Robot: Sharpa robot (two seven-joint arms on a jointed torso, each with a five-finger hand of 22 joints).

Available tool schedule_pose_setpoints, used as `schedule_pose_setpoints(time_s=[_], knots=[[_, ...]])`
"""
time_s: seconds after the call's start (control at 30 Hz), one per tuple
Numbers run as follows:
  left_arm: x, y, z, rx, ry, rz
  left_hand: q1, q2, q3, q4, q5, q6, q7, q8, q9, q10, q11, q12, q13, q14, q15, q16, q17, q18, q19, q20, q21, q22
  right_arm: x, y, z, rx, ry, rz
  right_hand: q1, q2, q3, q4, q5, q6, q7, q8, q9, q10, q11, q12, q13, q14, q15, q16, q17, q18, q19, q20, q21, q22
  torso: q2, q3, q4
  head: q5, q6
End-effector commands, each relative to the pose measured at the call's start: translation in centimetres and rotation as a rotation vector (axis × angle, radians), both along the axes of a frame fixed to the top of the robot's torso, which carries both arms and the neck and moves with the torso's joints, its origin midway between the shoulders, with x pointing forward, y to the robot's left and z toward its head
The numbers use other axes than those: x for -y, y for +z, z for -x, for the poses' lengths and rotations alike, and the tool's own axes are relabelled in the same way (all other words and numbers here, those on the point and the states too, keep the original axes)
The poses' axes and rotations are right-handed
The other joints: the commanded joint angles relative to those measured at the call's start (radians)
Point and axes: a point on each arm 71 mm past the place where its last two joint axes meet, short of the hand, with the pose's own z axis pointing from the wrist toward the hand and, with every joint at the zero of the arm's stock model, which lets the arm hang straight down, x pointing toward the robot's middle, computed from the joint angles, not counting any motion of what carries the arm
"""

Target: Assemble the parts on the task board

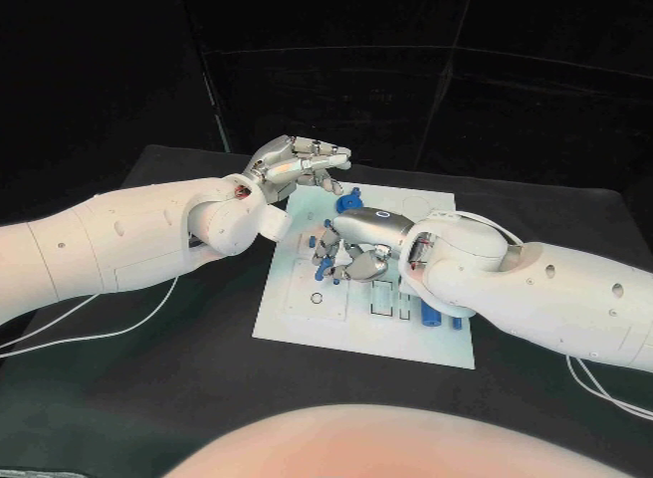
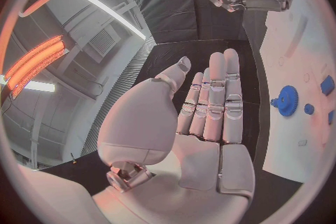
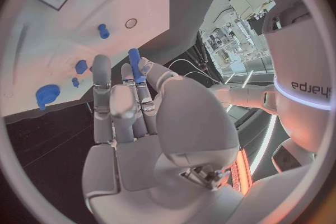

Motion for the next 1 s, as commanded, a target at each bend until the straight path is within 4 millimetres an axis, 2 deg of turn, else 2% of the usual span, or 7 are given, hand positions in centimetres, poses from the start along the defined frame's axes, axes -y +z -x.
schedule_pose_setpoints(time_s=[0.03,0.2,0.3,0.4,0.6,0.77,1.0], knots=[[0.1,0.2,-0.1,0.006,-0.006,0.008,-0.001,0.006,-0.002,0.002,0.003,-0.007,0.001,0.005,0.000,-0.007,0.003,0.006,0.002,0.005,0.003,-0.005,0.001,0.012,0.007,0.000,-0.007,-0.001,-0.5,-0.5,0.4,0.040,0.053,0.040,0.007,0.000,0.007,-0.001,0.005,0.005,0.005,-0.003,-0.002,0.004,0.003,-0.006,0.001,0.005,0.002,0.007,0.002,0.014,-0.002,-0.006,0.005,0.002,0.000,0.0005,0.0001,0.004,-0.003],[-0.1,0.2,-0.1,0.010,0.000,0.008,-0.002,0.007,-0.003,0.003,0.003,-0.008,0.002,0.005,0.000,-0.008,0.003,0.006,0.002,0.005,0.004,-0.005,0.001,0.012,0.007,0.000,-0.008,-0.002,-0.9,-1.8,0.6,0.026,0.057,0.075,0.006,-0.001,0.008,-0.001,0.008,0.005,0.005,-0.004,-0.002,0.004,0.003,-0.007,0.001,0.006,0.003,0.008,0.004,0.014,-0.003,-0.006,0.006,0.002,0.001,0.0002,0.0031,0.008,-0.008],[-0.2,0.2,-0.1,0.012,0.002,0.008,-0.002,0.007,-0.003,0.003,0.003,-0.008,0.002,0.005,0.000,-0.008,0.003,0.006,0.002,0.005,0.004,-0.005,0.001,0.012,0.007,0.000,-0.008,-0.002,-1.0,-2.2,0.7,0.023,0.057,0.087,0.005,-0.001,0.009,-0.002,0.009,0.005,0.005,-0.004,-0.002,0.004,0.003,-0.007,0.001,0.006,0.003,0.009,0.005,0.014,-0.003,-0.006,0.007,0.002,0.001,0.0008,0.0023,0.013,-0.010],[-0.3,0.2,-0.1,0.014,0.005,0.008,-0.002,0.007,-0.003,0.003,0.003,-0.008,0.002,0.005,0.000,-0.008,0.003,0.006,0.002,0.005,0.004,-0.005,0.002,0.012,0.007,0.000,-0.008,-0.003,-1.0,-2.6,0.7,0.020,0.057,0.099,0.005,-0.001,0.009,-0.002,0.009,0.005,0.005,-0.004,-0.002,0.004,0.003,-0.007,0.001,0.005,0.003,0.008,0.002,0.014,-0.003,-0.006,0.007,0.003,0.000,-0.0002,0.0023,0.016,-0.013],[-0.5,0.2,-0.1,0.016,0.010,0.007,-0.002,0.007,-0.003,0.003,0.003,-0.008,0.002,0.005,0.000,-0.008,0.003,0.006,0.002,0.005,0.004,-0.005,0.002,0.012,0.007,0.000,-0.008,-0.003,-1.1,-3.0,0.7,0.022,0.055,0.113,0.005,-0.001,0.009,-0.002,0.009,0.005,0.005,-0.004,-0.002,0.004,0.003,-0.007,0.001,0.005,0.003,0.008,0.002,0.014,-0.003,-0.006,0.007,0.003,-0.001,0.0002,-0.0011,0.019,-0.015],[-0.5,0.2,-0.1,0.016,0.011,0.007,-0.002,0.007,-0.003,0.003,0.003,-0.008,0.002,0.005,0.000,-0.008,0.003,0.006,0.002,0.005,0.004,-0.005,0.002,0.012,0.007,0.000,-0.008,-0.003,-1.2,-3.2,0.6,0.030,0.049,0.117,0.005,-0.003,0.010,-0.003,0.010,0.006,0.005,-0.004,-0.001,0.004,0.003,-0.008,0.001,0.005,0.003,0.006,-0.001,0.014,-0.003,-0.006,0.008,0.003,0.000,-0.0004,0.0019,0.019,-0.018],[-0.5,0.2,-0.1,0.017,0.009,0.008,-0.002,0.007,-0.003,0.003,0.003,-0.008,0.002,0.005,0.000,-0.008,0.003,0.006,0.002,0.005,0.004,-0.005,0.002,0.012,0.007,0.000,-0.008,-0.003,-1.5,-3.4,0.5,0.047,0.037,0.119,0.005,-0.003,0.010,-0.003,0.010,0.006,0.005,-0.004,-0.001,0.004,0.003,-0.008,0.001,0.005,0.003,0.007,0.000,0.014,-0.003,-0.006,0.008,0.003,0.000,0.0005,0.0013,0.023,-0.018]])
